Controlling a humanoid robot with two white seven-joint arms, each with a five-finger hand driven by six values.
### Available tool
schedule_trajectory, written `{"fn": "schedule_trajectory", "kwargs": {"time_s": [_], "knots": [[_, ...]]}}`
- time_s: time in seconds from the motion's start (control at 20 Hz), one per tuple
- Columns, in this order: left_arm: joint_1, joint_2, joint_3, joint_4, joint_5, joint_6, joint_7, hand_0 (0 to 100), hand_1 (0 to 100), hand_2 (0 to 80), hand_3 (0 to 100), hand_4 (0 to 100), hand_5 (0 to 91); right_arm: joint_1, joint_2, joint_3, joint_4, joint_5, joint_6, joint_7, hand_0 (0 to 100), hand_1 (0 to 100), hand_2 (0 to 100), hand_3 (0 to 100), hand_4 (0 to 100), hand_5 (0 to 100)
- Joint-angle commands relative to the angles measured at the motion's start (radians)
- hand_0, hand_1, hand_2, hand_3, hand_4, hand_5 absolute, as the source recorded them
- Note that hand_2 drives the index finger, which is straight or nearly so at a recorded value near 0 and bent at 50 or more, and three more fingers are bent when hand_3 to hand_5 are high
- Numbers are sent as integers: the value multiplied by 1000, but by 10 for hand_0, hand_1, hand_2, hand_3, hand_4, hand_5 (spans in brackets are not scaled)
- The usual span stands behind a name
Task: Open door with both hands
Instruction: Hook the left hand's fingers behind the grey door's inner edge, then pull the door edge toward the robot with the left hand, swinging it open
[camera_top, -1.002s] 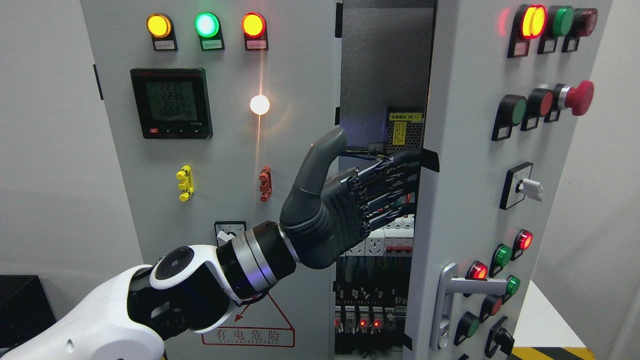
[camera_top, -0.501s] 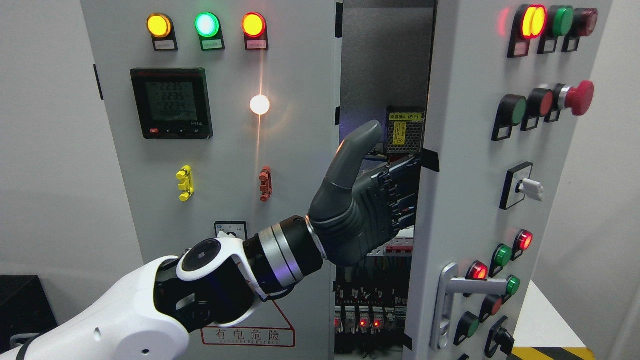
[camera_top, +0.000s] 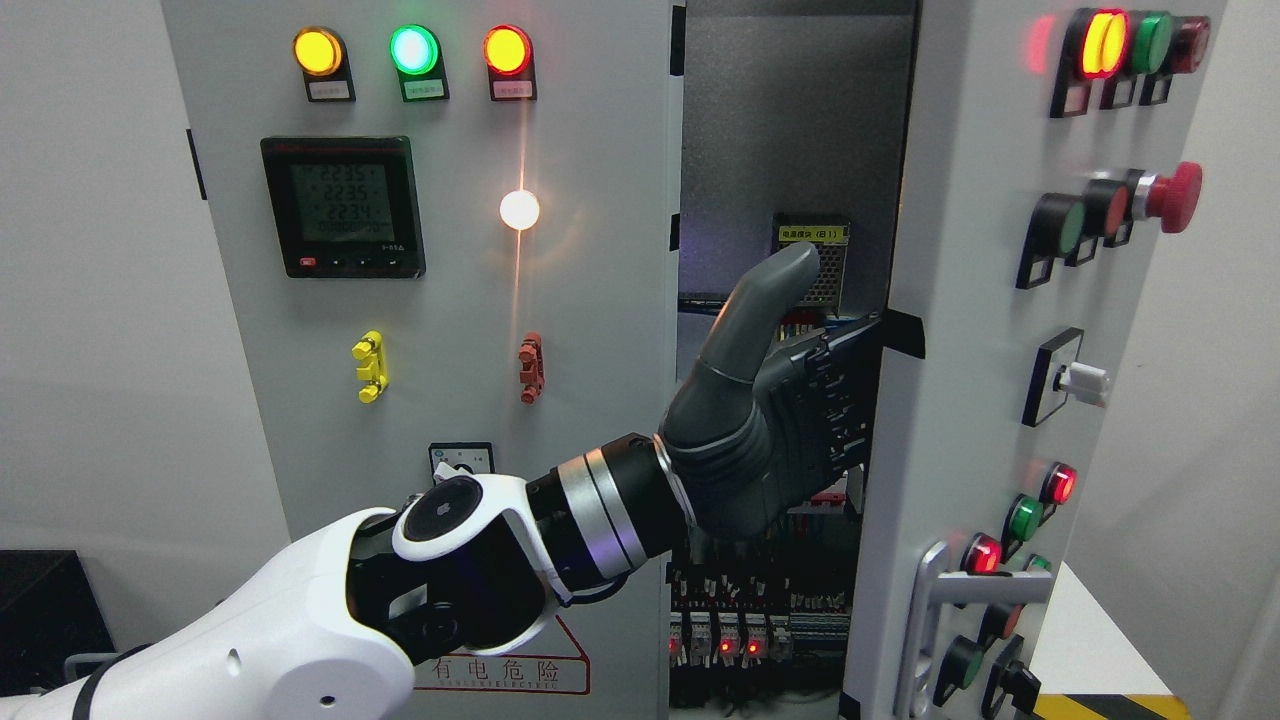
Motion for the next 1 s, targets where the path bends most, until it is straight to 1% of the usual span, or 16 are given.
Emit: {"fn": "schedule_trajectory", "kwargs": {"time_s": [0.0, 0.6, 0.8, 0.95], "knots": [[-12, -42, -12, 4, 27, -2, 4, 0, 0, 0, 0, 0, 0, 0, 0, 0, 0, 0, -1, 0, 0, 0, 0, 0, 0, 0], [-24, -77, -41, -19, 30, 7, 4, 0, 0, 0, 0, 0, 0, 0, 0, 0, 0, 0, -1, 0, 0, 0, 0, 0, 0, 0], [-32, -108, -52, -15, 30, 7, 4, 0, 0, 0, 0, 0, 0, 0, 0, 0, 0, 0, -1, 0, 0, 0, 0, 0, 0, 0], [-38, -145, -60, -6, 30, 9, 4, 0, 0, 0, 0, 0, 0, 0, 0, 0, 0, 0, -1, 0, 0, 0, 0, 0, 0, 0]]}}
